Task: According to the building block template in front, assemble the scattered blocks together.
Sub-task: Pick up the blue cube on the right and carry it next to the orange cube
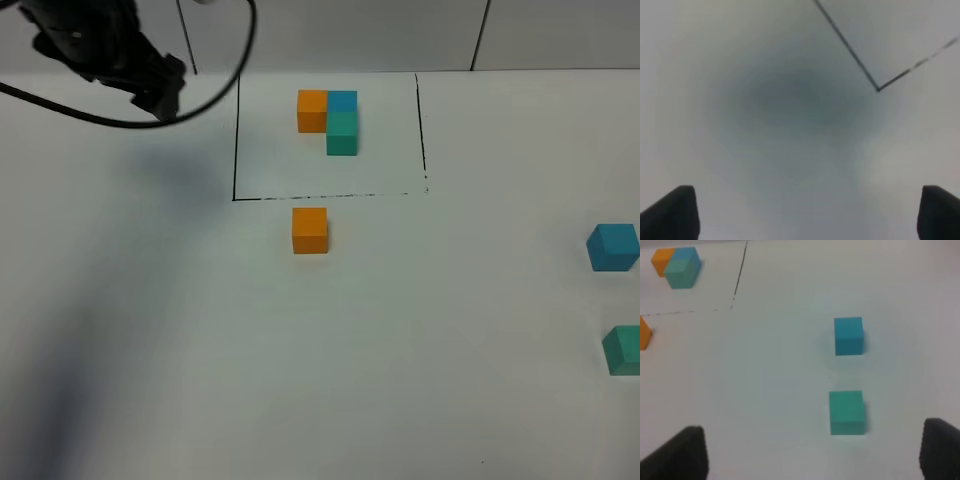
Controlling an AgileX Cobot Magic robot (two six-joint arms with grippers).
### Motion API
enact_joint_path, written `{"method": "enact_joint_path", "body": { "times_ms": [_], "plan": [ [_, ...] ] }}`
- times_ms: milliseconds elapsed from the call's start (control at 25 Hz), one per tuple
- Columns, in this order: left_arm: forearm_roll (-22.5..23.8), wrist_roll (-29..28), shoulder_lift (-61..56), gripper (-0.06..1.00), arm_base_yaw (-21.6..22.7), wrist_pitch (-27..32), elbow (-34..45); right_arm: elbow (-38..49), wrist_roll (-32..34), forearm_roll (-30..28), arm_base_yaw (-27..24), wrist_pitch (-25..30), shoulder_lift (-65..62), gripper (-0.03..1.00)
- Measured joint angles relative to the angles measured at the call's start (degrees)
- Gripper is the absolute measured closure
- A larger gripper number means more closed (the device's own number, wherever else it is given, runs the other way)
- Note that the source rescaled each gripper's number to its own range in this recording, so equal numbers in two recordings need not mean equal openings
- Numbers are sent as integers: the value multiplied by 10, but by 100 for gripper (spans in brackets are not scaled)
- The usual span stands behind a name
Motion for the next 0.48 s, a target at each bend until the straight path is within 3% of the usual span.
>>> {"method": "enact_joint_path", "body": {
  "times_ms": [240,480],
  "plan": [
    [-41,-16,-114,-2,77,-78,144,0,0,0,0,0,0,24],
    [-13,-65,-278,-2,84,-125,317,0,0,0,0,0,0,24]
  ]
}}
